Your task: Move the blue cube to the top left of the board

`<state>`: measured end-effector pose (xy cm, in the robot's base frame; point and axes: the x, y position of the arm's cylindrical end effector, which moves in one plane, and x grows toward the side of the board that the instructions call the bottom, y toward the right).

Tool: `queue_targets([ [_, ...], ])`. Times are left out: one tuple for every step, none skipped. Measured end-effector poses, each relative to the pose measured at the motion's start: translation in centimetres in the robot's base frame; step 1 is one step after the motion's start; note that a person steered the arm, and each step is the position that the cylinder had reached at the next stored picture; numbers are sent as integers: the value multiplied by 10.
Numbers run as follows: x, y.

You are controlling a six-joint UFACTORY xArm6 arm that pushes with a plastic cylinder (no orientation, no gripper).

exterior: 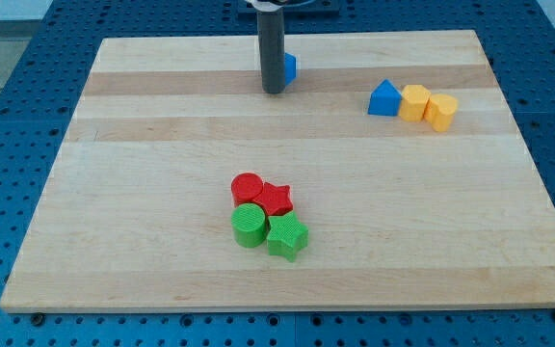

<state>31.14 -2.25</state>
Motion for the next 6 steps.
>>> queue_targets([
  [-10, 50],
  [-14, 75],
  [-27, 71],
  [-28, -19],
  [-38, -76],
  [-52, -48],
])
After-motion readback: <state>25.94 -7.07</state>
